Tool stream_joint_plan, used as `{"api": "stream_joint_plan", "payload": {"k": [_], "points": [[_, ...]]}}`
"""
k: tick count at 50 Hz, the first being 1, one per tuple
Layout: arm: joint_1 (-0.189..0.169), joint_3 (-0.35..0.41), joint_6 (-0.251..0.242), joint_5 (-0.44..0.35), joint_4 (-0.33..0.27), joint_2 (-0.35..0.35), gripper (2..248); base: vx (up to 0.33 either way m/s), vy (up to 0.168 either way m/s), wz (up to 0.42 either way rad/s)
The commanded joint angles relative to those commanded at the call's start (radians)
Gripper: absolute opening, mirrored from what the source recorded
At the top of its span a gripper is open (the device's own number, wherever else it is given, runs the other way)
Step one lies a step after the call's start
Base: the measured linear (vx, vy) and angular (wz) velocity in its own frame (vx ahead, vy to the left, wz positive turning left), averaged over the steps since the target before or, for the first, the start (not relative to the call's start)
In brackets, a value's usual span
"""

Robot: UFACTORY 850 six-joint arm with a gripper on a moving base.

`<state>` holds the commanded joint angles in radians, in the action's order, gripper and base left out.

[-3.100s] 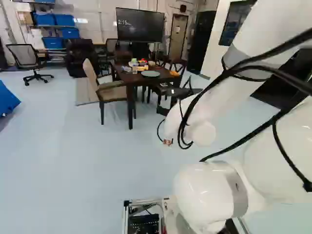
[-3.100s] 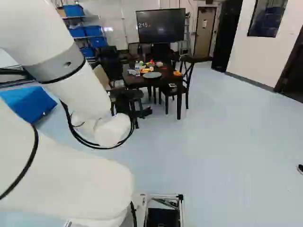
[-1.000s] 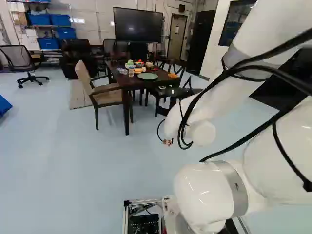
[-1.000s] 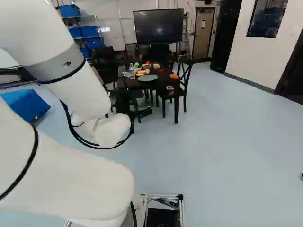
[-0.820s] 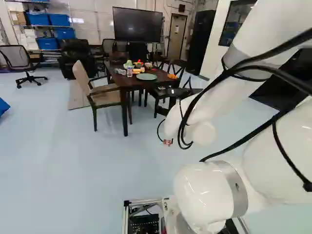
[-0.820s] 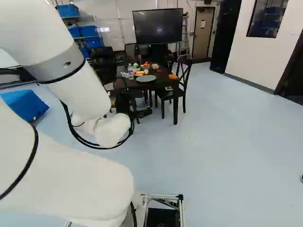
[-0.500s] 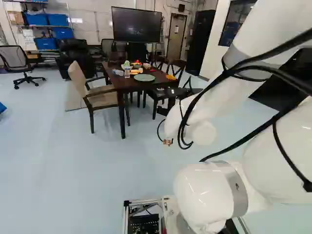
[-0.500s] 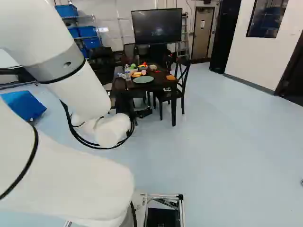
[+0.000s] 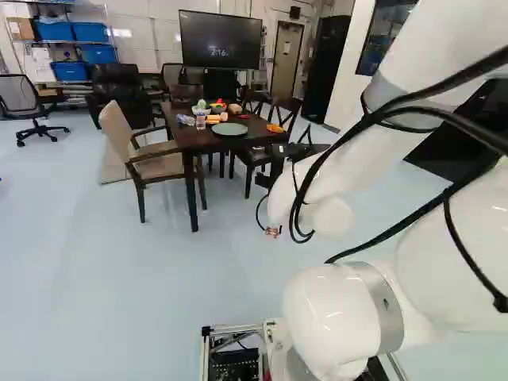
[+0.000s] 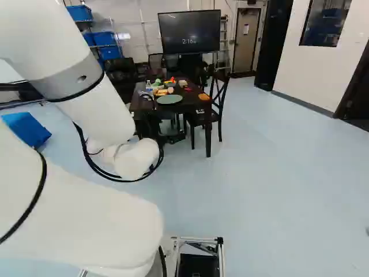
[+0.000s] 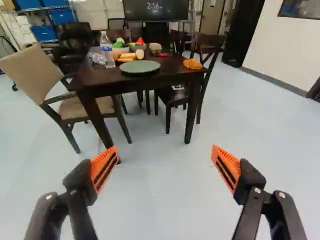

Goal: Move the croissant to the empty plate

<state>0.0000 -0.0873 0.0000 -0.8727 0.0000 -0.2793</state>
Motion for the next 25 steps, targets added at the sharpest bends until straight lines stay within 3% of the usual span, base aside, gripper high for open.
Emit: {"api": "stream_joint_plan", "payload": {"k": [25], "points": [[0.0, 0.0, 0.0, 0.0, 0.0, 0.0, 247, 0.123, -0.089, 0.002]]}}
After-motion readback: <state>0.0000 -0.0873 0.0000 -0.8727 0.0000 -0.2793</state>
